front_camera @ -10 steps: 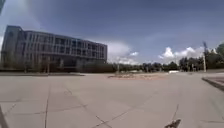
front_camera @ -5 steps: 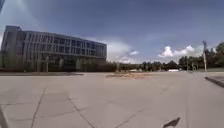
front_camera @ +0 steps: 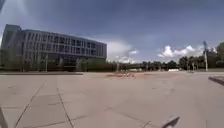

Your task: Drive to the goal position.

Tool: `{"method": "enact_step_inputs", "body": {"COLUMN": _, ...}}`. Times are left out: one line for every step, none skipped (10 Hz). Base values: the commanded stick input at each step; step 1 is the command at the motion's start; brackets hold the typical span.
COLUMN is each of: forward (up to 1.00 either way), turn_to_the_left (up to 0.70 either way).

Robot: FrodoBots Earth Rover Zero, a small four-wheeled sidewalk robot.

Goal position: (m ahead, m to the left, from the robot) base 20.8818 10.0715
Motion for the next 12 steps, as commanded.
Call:
{"method": "enact_step_inputs", "body": {"forward": 0.70, "turn_to_the_left": 0.00}}
{"method": "enact_step_inputs", "body": {"forward": 0.70, "turn_to_the_left": 0.00}}
{"method": "enact_step_inputs", "body": {"forward": 0.70, "turn_to_the_left": 0.01}}
{"method": "enact_step_inputs", "body": {"forward": 0.70, "turn_to_the_left": 0.20}}
{"method": "enact_step_inputs", "body": {"forward": 0.70, "turn_to_the_left": 0.29}}
{"method": "enact_step_inputs", "body": {"forward": 0.70, "turn_to_the_left": 0.35}}
{"method": "enact_step_inputs", "body": {"forward": 0.70, "turn_to_the_left": 0.28}}
{"method": "enact_step_inputs", "body": {"forward": 0.70, "turn_to_the_left": 0.06}}
{"method": "enact_step_inputs", "body": {"forward": 0.70, "turn_to_the_left": 0.00}}
{"method": "enact_step_inputs", "body": {"forward": 0.70, "turn_to_the_left": 0.00}}
{"method": "enact_step_inputs", "body": {"forward": 0.70, "turn_to_the_left": 0.00}}
{"method": "enact_step_inputs", "body": {"forward": 0.70, "turn_to_the_left": 0.00}}
